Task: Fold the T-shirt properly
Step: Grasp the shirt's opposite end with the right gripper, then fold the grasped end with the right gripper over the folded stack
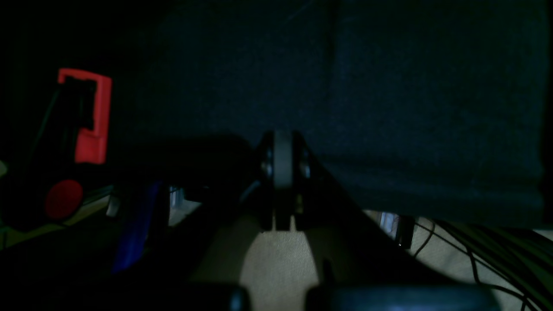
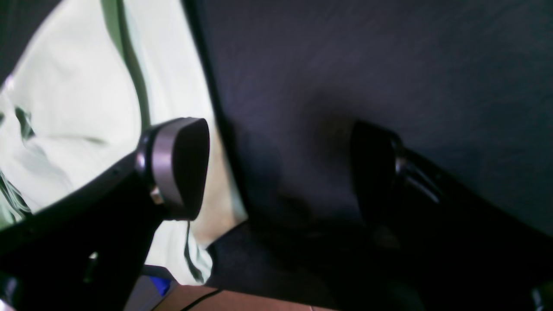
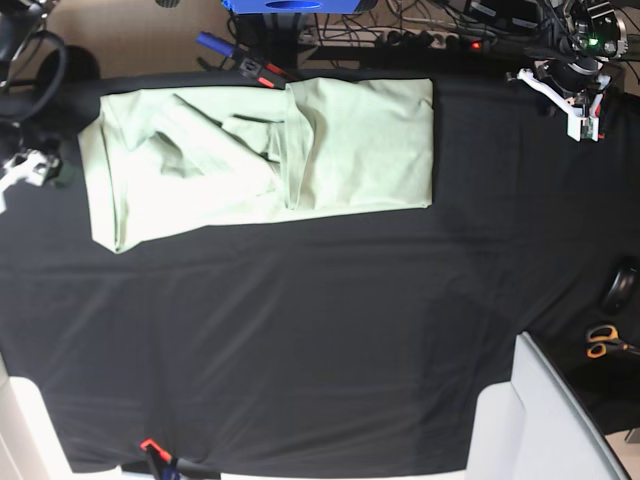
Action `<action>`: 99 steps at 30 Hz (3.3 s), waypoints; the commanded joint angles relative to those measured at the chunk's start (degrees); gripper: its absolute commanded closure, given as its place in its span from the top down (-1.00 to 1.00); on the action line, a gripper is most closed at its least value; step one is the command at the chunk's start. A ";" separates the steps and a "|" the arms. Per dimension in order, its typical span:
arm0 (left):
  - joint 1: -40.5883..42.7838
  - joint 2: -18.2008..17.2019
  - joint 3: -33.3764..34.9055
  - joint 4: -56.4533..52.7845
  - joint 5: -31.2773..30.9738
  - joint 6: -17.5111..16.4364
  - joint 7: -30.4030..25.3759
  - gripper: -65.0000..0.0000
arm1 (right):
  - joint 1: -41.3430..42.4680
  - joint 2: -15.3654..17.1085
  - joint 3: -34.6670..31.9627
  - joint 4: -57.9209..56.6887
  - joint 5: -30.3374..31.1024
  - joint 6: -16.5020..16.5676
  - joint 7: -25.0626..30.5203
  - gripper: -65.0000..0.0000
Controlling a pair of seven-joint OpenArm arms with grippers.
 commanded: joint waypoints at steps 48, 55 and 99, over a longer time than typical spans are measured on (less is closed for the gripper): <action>-0.04 -0.71 -0.37 -3.60 -0.18 0.15 -1.12 -1.00 | -3.62 -4.64 -20.56 0.54 7.88 0.41 -6.93 0.49; -0.04 -0.62 -0.37 -3.43 -0.18 0.15 -1.12 -1.00 | -3.62 -6.14 -22.23 0.27 7.80 0.41 -6.93 0.48; -0.04 -0.62 -0.20 -3.25 -0.18 0.15 -1.21 -1.00 | -2.04 6.88 -22.50 9.24 -1.61 -1.66 -0.77 -1.00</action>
